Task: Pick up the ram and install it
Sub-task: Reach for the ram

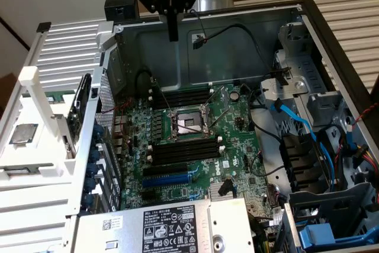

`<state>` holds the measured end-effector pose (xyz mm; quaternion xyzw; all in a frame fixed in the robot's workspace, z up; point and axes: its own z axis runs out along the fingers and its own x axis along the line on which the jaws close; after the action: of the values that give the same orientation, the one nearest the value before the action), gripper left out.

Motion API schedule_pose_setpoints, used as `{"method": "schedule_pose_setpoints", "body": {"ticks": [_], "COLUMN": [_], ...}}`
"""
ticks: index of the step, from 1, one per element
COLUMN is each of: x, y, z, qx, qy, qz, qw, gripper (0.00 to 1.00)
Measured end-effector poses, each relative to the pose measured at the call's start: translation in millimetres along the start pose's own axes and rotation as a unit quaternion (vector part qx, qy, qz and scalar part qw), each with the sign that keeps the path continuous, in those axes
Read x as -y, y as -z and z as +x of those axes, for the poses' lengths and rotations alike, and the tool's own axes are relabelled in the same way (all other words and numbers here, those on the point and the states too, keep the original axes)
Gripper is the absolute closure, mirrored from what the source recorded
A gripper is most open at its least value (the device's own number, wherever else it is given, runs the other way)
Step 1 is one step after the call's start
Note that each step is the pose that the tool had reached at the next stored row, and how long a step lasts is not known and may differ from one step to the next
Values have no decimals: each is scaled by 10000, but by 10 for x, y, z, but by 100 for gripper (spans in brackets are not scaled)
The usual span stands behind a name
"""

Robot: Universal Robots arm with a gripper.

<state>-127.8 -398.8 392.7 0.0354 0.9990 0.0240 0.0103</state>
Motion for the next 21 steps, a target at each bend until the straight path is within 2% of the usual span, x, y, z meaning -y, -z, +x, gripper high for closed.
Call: {"method": "schedule_pose_setpoints", "body": {"ticks": [3, 4, 6, 7, 11, 12, 21], "x": [7, 13, 21, 29, 46, 64, 99], "y": [2, 3, 5, 8, 12, 16, 26], "z": [89, 171, 261, 350, 532, 715, 1125], "qx": [0, 0, 0, 0, 0, 0, 0], "qy": [0, 0, -1, 0, 0, 0, 0], "qz": [0, -1, -1, 0, 0, 0, 0], "qw": [10000, 10000, 10000, 10000, 10000, 10000, 10000], "gripper": [90, 90, 90, 90, 90, 90, 90]}}
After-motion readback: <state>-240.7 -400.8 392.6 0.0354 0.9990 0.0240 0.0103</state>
